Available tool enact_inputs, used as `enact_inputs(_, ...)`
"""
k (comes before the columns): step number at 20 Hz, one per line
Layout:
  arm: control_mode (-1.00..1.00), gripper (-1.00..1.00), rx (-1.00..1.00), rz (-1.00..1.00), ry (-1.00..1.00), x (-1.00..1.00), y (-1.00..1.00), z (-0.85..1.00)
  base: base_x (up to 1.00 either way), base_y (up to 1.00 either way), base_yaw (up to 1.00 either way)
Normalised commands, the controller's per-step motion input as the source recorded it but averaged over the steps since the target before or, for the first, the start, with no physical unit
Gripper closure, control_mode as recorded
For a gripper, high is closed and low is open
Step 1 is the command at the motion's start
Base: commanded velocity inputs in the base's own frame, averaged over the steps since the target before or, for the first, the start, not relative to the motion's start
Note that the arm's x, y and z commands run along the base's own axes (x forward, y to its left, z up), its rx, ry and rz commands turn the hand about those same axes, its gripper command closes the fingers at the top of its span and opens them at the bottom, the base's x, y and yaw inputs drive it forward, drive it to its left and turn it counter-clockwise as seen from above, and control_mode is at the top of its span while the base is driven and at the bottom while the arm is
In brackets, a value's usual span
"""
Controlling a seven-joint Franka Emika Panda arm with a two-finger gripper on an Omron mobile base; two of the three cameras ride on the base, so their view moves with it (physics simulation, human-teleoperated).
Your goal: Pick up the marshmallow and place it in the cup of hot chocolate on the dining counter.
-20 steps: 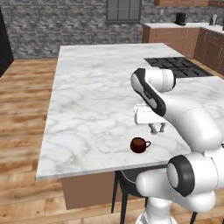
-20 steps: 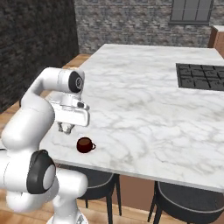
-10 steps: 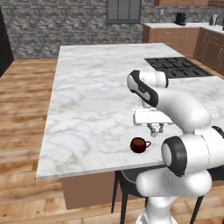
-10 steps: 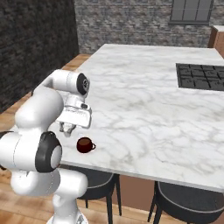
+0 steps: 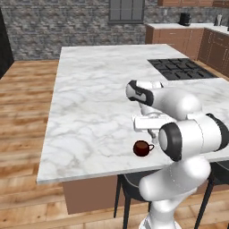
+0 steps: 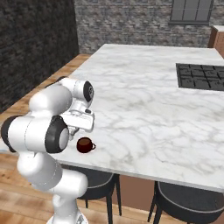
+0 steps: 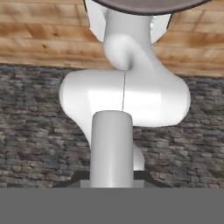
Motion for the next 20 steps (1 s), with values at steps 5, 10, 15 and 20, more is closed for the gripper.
enact_inputs(5, -1.00, 1.00, 0.00, 0.00, 0.01, 0.39, 0.00, -0.05, 0.00, 0.00, 0.00)
enact_inputs(10, -1.00, 1.00, 0.00, 0.00, 0.05, 0.34, 0.00, -0.12, 0.00, 0.00, 0.00)
enact_inputs(15, -1.00, 1.00, 0.00, 0.00, 0.05, 0.25, 0.00, -0.31, 0.00, 0.00, 0.00)
enact_inputs(20, -1.00, 1.00, 0.00, 0.00, 0.00, 0.22, 0.00, -0.25, 0.00, 0.00, 0.00)
